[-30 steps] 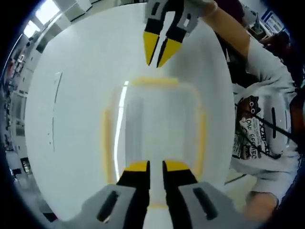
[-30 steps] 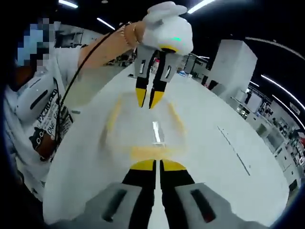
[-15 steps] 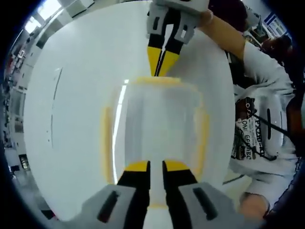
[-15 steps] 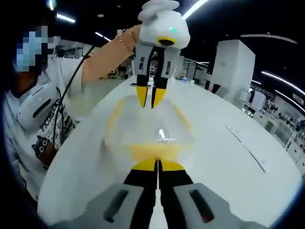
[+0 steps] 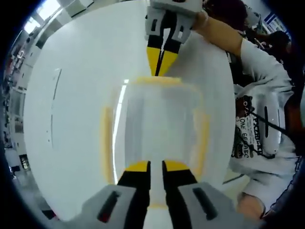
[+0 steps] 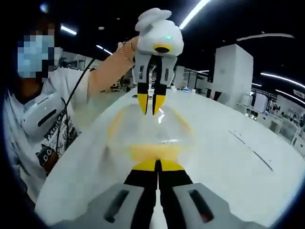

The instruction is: Snap each plastic latch of the storage box into its locked position after aligning the lid with the box until every specified latch is closed and the lid sits flush.

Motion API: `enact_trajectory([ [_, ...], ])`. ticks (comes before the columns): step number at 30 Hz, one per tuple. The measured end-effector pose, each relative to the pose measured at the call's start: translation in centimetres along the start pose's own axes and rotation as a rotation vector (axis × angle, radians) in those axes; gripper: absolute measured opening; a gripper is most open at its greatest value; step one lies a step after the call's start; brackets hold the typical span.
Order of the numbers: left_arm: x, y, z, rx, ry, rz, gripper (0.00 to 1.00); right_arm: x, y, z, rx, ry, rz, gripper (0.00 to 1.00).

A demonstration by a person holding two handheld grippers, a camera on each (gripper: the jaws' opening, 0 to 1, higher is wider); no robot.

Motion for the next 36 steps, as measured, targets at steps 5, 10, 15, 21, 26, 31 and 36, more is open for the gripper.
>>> enact_trajectory([
  [5, -0.1, 0.2, -0.1, 0.026, 0.0, -0.021, 0.08, -0.3, 0.1, 0.1, 0.028, 0.0, 0.018, 0.0],
  [10, -0.2, 0.6, -0.3, 0.062, -0.006, -0.051, 0.06, -0.3, 0.2, 0.3, 0.054, 0.004, 0.039, 0.0],
  [15, -0.2, 0.7, -0.3, 0.07, -0.015, -0.047, 0.04, -0.2, 0.1, 0.4, 0.063, -0.007, 0.058, 0.0],
  [21, -0.2, 0.7, -0.3, 0.066, -0.018, -0.047, 0.0, -0.1, 0.2, 0.4, 0.068, -0.009, 0.061, 0.0],
  [26, -0.6, 0.6, -0.2, 0.025, -0.034, -0.035, 0.0, 0.0, 0.2, 0.7, 0.099, -0.02, 0.075, 0.0],
  [31, -0.9, 0.8, 0.0, 0.024, -0.03, -0.044, 0.0, -0.1, -0.1, 1.4, 0.089, -0.049, 0.051, 0.0],
  [36, -0.9, 1.0, 0.3, 0.026, -0.041, -0.046, 0.0, -0.1, 0.5, 1.6, 0.1, -0.052, 0.088, 0.0],
])
Point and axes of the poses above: the point that each gripper's makers call its tool centre point, and the gripper's own axes: z roughly forward along the fingers, x roughly to its right, y roughly out of its underside, the point moved 9 cm from there along -z, roughly backward along the fingers, and after that the axes turned 1 degree about z, right-handed, at the moved point
